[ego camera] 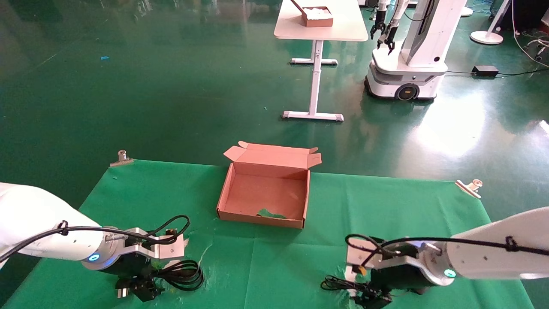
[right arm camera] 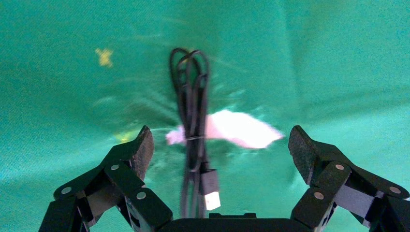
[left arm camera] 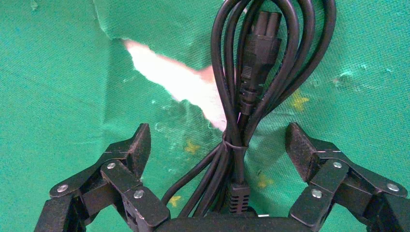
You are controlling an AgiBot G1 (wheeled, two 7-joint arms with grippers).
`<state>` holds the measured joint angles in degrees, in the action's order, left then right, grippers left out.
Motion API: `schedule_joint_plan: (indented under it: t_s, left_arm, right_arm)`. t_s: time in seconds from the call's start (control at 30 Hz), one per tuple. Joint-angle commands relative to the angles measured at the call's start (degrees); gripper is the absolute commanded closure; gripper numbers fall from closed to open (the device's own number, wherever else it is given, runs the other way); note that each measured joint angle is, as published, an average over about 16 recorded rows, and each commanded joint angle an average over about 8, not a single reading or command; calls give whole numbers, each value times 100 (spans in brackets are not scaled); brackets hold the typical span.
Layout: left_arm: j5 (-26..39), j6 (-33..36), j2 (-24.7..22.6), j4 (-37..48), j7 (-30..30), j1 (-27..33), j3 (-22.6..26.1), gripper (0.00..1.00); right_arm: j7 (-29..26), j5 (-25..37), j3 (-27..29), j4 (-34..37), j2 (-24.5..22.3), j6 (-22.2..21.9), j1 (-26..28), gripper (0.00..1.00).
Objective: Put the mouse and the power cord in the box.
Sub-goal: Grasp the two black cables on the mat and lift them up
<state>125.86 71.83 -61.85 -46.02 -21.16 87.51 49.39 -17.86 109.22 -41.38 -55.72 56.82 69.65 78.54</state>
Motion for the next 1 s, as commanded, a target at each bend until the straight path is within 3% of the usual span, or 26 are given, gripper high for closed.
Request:
schedule_joint_plan:
  t_s: [0.03, 0.07, 0.17, 0.3, 0.33, 0.43, 0.47, 1.0]
  left_arm:
    - [-1, -1, -1, 5, 3, 1, 0, 0]
    - [-1, -1, -2, 6, 4, 2, 0, 5]
    - [-1, -2, -3, 10, 6, 2, 0, 43]
    - [0, -5, -3, 16, 6, 2, -1, 93]
    - [0, -5, -3, 17, 6, 2, -1, 100]
    - [0, -6, -4, 20, 7, 2, -1, 100]
    - [-1, -6, -4, 20, 7, 2, -1, 100]
    - [-14, -3, -2, 17, 8, 1, -2, 100]
  right_arm:
    - [33, 41, -37, 89, 50, -6, -12, 0]
    - [32, 62, -48, 111, 63, -21, -17, 0]
    - [16, 121, -72, 156, 94, -56, -24, 1]
    - [-26, 219, -93, 198, 129, -142, -16, 49]
    - [-31, 233, -97, 204, 134, -154, -15, 61]
    - [-40, 260, -100, 213, 143, -187, -12, 97]
    - [-38, 255, -99, 210, 141, -183, -14, 100]
    - [-13, 181, -84, 179, 110, -116, -24, 100]
